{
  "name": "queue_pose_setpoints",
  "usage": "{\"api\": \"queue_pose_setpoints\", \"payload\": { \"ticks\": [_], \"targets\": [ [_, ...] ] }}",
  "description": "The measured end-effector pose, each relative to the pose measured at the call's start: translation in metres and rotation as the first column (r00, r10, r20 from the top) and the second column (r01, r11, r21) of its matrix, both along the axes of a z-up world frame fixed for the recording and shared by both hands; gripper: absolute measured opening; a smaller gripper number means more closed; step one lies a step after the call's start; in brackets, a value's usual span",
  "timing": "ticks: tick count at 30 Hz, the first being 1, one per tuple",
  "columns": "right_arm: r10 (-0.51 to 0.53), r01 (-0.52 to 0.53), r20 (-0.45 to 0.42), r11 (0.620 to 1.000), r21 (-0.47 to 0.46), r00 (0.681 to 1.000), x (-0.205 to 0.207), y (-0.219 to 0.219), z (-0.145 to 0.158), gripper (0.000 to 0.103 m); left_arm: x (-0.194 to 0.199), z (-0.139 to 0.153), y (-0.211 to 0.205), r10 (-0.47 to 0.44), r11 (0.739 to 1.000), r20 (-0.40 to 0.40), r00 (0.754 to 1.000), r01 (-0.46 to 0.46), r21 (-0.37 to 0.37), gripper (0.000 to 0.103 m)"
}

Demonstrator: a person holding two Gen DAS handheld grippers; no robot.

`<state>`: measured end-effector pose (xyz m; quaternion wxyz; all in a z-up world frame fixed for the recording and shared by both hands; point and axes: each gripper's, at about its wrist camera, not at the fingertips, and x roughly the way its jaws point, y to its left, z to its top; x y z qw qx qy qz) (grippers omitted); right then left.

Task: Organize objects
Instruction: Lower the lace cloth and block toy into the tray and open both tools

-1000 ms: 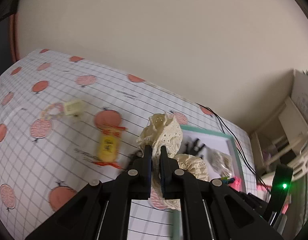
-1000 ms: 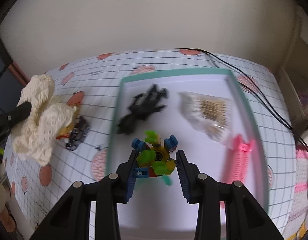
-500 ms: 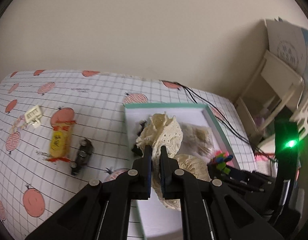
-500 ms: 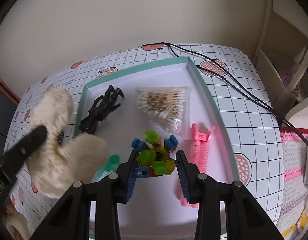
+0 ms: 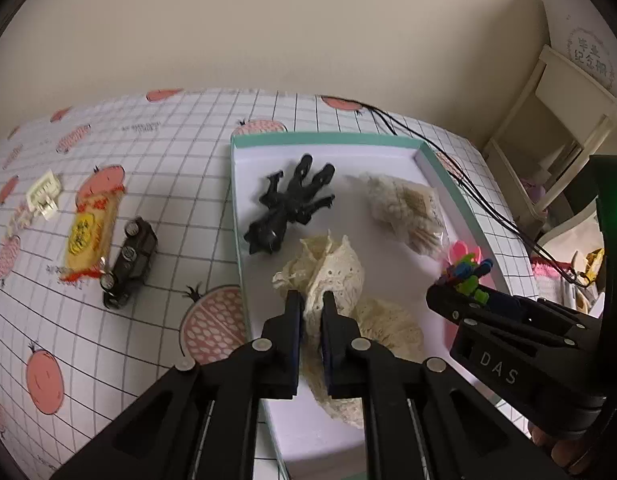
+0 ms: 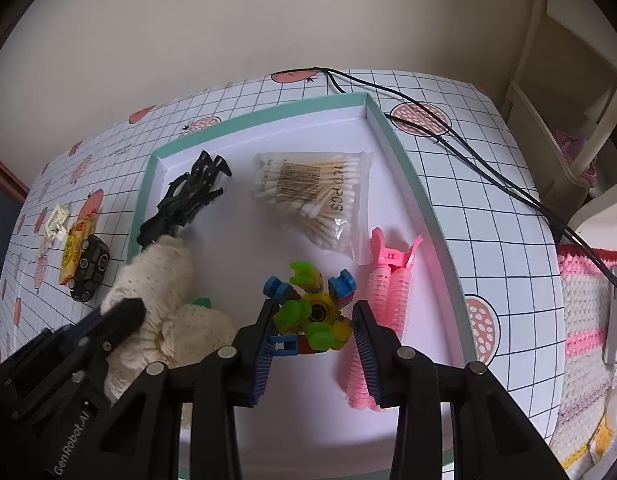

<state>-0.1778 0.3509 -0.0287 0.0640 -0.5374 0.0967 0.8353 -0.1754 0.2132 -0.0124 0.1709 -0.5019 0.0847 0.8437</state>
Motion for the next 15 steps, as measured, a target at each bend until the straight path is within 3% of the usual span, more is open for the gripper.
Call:
{"api": "queue_pose_setpoints", "payload": {
  "ticks": [2,6,15],
  "targets": [
    [0.002,-0.002,-0.002,1.000,-0.002,1.000,0.000,0.000,0.000,0.047,0.000,-0.001,-0.002,0.005,1.000,0.019,1.000,-0.005,0.002,0.012],
    [0.009,-0.009,-0.008,1.000,0.000,1.000,-0.001,-0.002,0.002,0.051,0.000,-0.003,-0.005,0.010,1.000,0.051,0.999,-0.011,0.016,0.030],
    [0.000,-0.001,-0.044,1.000,-0.008,0.999,0.000,-0.002,0.015,0.051,-0.002,0.015,-0.009,0.002,0.999,0.050,0.999,-0.005,0.054,0.036]
  ]
}}
